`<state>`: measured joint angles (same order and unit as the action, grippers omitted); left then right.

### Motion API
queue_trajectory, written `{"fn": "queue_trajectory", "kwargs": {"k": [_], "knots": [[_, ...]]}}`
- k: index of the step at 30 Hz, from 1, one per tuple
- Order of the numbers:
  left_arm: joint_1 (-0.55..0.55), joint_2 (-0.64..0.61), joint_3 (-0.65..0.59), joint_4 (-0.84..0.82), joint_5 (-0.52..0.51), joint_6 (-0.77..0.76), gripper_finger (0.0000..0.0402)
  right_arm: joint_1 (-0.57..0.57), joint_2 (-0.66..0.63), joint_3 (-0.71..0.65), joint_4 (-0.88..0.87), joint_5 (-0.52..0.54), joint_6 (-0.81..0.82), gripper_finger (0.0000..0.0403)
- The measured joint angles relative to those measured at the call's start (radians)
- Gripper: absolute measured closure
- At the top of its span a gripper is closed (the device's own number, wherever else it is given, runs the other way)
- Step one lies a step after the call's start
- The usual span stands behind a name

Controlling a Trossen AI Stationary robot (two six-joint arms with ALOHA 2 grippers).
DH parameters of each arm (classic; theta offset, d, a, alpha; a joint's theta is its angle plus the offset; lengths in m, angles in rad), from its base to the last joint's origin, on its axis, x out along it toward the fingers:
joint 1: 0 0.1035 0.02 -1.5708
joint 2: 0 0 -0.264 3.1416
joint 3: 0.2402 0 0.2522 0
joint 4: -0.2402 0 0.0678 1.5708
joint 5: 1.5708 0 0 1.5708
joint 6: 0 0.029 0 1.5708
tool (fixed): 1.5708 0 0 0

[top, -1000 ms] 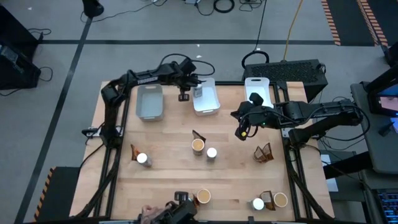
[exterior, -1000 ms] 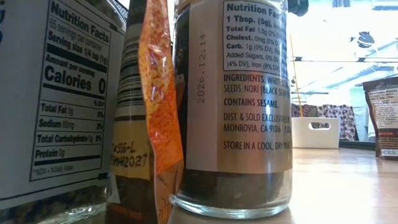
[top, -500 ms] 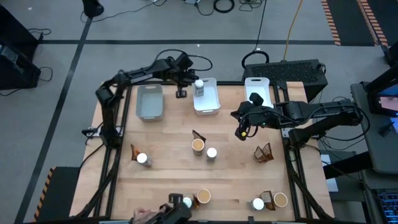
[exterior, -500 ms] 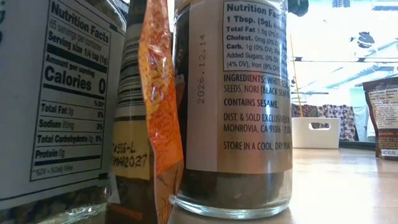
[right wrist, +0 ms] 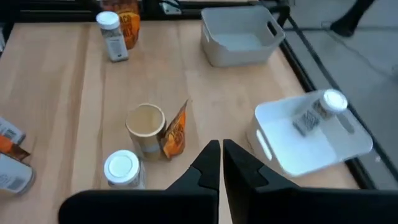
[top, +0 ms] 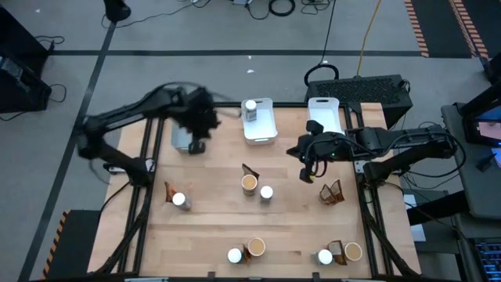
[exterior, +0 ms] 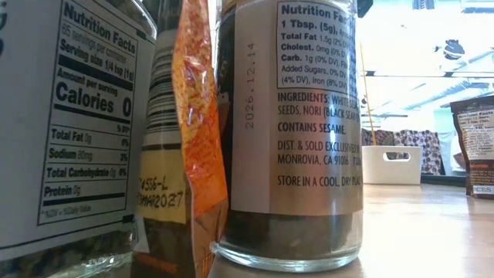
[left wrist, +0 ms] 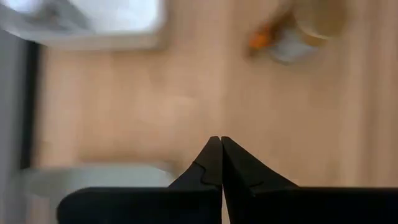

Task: Sort spices by type
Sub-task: Put the white seasoning bottle into the left white bin

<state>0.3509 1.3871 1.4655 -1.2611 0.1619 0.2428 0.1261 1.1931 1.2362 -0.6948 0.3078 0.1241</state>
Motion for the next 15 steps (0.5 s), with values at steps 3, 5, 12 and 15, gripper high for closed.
{"fn": "queue_trajectory", "kwargs": {"k": [3,5,12,15], "knots": [[-0.110,-0.120,-0.107,0.038,-0.007,-0.177,0.0401,0.000,0.000,0.000,0.047,-0.052,-0.058,0.0403],[-0.186,-0.192,-0.169,0.071,-0.020,-0.300,0.0401,0.000,0.000,0.000,0.085,-0.098,-0.097,0.0403],[-0.455,-0.311,-0.259,0.092,-0.095,-0.609,0.0401,0.001,0.000,0.000,0.180,-0.185,-0.097,0.0403],[-0.545,-0.310,-0.260,0.098,-0.135,-0.627,0.0401,0.010,0.000,0.000,0.195,-0.183,-0.021,0.0403]]}}
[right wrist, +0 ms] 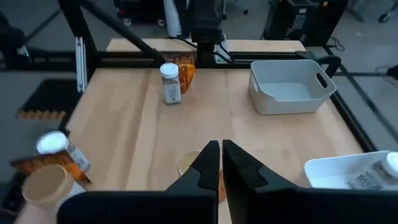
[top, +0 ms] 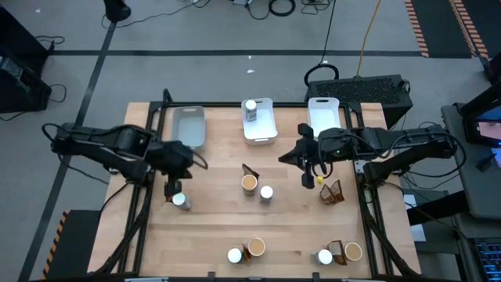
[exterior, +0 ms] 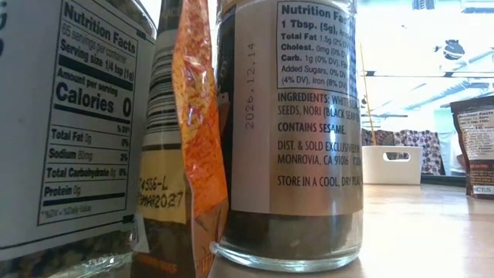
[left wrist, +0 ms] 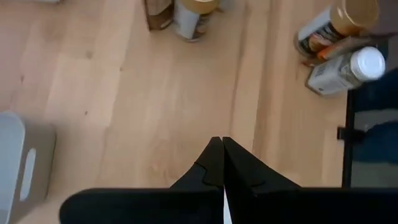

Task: Sort spices by type
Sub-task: Put the white seasoning bottle into the left white bin

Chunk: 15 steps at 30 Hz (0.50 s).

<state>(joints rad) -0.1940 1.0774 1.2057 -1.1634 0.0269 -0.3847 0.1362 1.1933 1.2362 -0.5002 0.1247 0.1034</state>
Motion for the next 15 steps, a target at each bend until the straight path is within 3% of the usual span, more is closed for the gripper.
{"fn": "queue_trajectory", "kwargs": {"k": [7,15], "knots": [[-0.078,0.093,0.000,0.166,-0.059,0.147,0.0396,0.068,0.000,0.000,0.067,0.087,0.143,0.0403],[-0.038,0.260,0.000,0.625,-0.059,0.488,0.0390,0.171,0.000,0.000,0.016,0.180,0.294,0.0403]]}}
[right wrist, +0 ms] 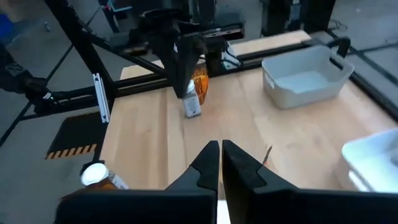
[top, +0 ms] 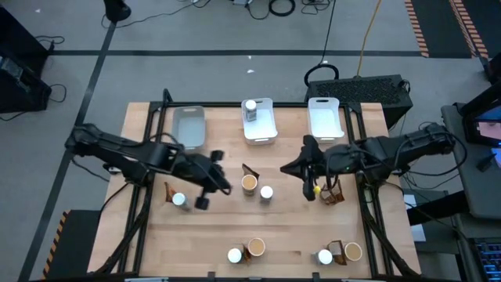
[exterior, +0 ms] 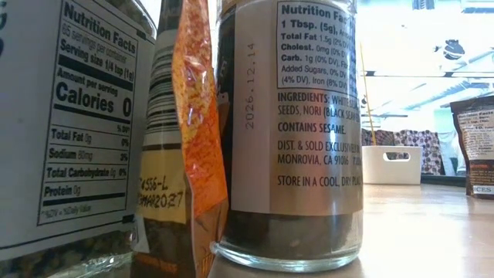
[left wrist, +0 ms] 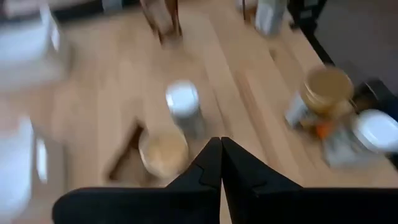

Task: Sort spices by type
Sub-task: Put the white seasoning bottle into the left white bin

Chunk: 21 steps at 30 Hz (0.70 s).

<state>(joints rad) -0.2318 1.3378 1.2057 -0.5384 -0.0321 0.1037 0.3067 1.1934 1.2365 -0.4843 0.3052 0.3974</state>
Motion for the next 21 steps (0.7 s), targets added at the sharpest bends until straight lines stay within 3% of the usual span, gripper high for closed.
{"fn": "queue_trajectory", "kwargs": {"k": [4,9,13,21], "knots": [[0.049,0.102,0.013,0.174,0.030,0.036,0.0389,0.068,0.000,0.000,-0.028,0.068,0.088,0.0403],[0.111,0.239,0.101,0.209,0.172,-0.017,0.0368,0.158,0.000,0.000,-0.066,0.149,0.175,0.0403],[0.138,0.334,0.192,0.203,0.235,-0.045,0.0319,0.217,0.000,0.000,-0.114,0.235,0.235,0.0403],[0.147,0.458,0.363,0.087,0.239,-0.041,0.0208,0.270,0.000,0.000,-0.176,0.306,0.291,0.0403]]}}
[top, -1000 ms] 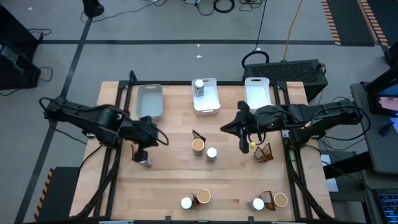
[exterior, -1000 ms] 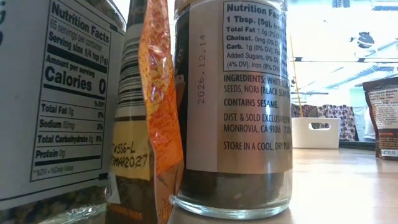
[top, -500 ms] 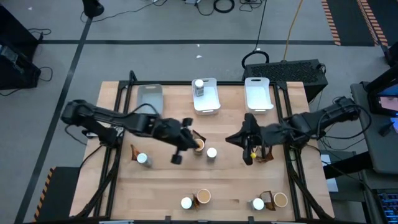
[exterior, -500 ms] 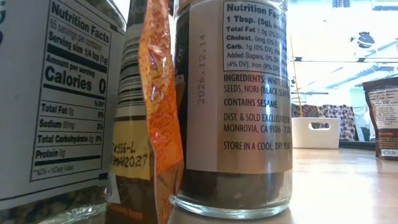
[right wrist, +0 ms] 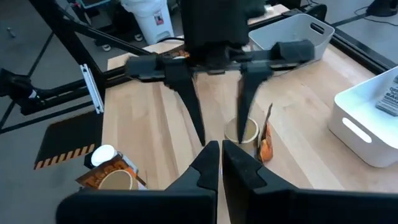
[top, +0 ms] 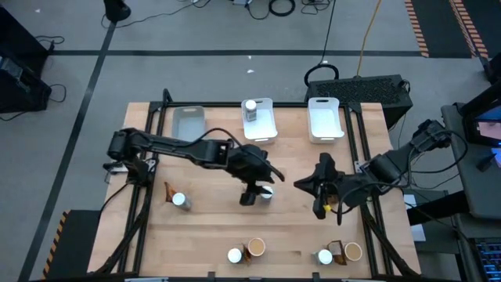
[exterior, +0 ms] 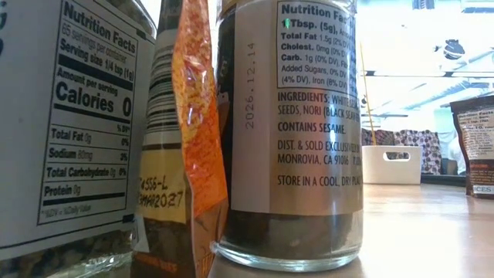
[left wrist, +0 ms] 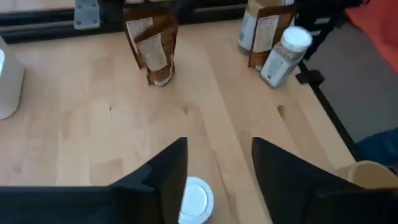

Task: Sort spices by type
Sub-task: Put the white seasoning bottle into the left white bin

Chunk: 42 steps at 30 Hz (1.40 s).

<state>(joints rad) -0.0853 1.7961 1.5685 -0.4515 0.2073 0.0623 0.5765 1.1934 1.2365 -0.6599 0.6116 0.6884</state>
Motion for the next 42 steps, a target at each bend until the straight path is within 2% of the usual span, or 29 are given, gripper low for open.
{"fn": "queue_trajectory", "kwargs": {"k": [4,9,20,36,42], "knots": [[0.000,0.047,0.006,-0.009,-0.027,-0.001,0.0177,0.002,0.000,0.000,-0.025,0.019,0.000,0.0403],[0.000,0.089,0.006,-0.017,-0.055,-0.004,0.0160,0.002,0.000,0.000,-0.032,0.020,-0.015,0.0403],[0.000,0.149,0.005,-0.049,-0.079,-0.029,0.0159,0.002,0.000,0.000,-0.071,0.020,-0.019,0.0403],[0.000,0.148,-0.012,-0.051,-0.084,-0.023,0.0158,0.001,0.000,0.000,-0.080,0.021,-0.023,0.0403],[-0.003,0.148,-0.012,-0.016,-0.085,-0.017,0.0158,0.001,0.000,0.000,-0.080,0.052,-0.023,0.0403]]}}
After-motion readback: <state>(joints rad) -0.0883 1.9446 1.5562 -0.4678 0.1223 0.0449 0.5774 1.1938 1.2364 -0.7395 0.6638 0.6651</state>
